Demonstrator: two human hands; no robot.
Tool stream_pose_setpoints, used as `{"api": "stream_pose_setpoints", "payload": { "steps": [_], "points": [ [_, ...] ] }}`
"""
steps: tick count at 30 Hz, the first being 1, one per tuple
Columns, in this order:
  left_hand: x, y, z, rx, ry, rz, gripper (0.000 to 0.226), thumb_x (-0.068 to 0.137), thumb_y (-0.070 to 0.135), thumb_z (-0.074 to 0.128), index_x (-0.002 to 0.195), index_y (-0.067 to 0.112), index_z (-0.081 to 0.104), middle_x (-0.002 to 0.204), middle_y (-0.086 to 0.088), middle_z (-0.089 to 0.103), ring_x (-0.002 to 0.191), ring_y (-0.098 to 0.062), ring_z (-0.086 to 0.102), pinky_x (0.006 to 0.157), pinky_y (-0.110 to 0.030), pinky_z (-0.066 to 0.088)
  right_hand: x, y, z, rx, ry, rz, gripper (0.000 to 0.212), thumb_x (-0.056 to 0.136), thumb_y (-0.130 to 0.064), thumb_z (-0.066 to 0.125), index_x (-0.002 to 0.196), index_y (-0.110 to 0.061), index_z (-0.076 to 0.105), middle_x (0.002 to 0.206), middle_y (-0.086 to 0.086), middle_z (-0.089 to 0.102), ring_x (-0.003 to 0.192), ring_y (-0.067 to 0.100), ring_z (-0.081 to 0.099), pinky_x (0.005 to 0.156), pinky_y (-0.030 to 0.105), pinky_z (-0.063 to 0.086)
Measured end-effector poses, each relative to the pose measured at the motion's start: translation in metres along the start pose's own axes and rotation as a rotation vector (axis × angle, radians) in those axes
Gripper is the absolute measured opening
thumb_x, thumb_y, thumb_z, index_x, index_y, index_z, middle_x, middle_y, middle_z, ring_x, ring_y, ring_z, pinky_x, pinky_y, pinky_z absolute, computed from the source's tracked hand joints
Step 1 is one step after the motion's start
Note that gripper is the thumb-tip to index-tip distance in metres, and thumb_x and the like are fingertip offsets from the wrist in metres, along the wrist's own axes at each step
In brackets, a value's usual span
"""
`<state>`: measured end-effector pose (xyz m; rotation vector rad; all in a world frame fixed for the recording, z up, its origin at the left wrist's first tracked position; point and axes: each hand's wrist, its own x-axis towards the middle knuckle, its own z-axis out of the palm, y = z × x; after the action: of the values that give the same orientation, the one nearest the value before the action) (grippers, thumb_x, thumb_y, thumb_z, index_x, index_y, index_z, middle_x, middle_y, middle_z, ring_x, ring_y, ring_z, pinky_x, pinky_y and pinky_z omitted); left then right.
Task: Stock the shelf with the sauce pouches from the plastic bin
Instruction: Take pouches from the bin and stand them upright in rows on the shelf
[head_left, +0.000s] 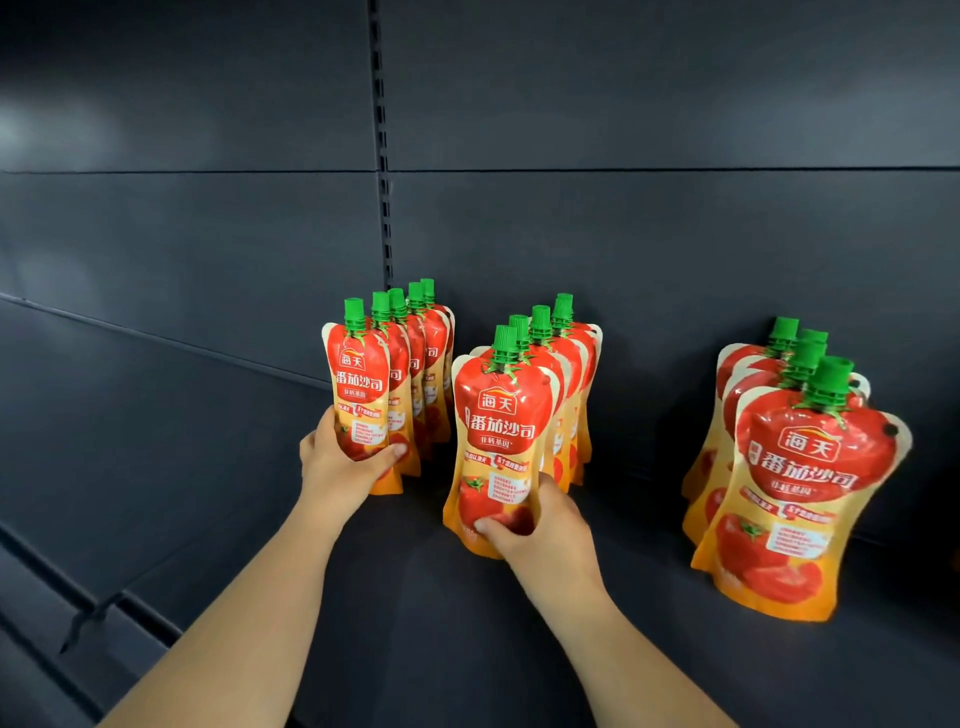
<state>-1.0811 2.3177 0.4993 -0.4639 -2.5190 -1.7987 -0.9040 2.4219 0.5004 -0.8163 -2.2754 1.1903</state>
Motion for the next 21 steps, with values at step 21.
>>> {"api": "stream_pose_setpoints", "payload": {
  "steps": [21],
  "points": [
    [-0.232,0.031,-0.038,0.137,-0.225,0.109,0.028,0.090,0.030,0.053,0.113,0.017,0.062,0.102,0.010,0.058,0.107,-0.009,0.054,0.085,-0.018,0.034,-0.109,0.018,-0.056,0.002,-0.035,-0.031,0.068,0.086,-0.024,0.063,0.143,-0.013,0.028,0.140,0.005,0.045,0.129,0.019,0.044,0.103,0.027,0.035]
  ]
}}
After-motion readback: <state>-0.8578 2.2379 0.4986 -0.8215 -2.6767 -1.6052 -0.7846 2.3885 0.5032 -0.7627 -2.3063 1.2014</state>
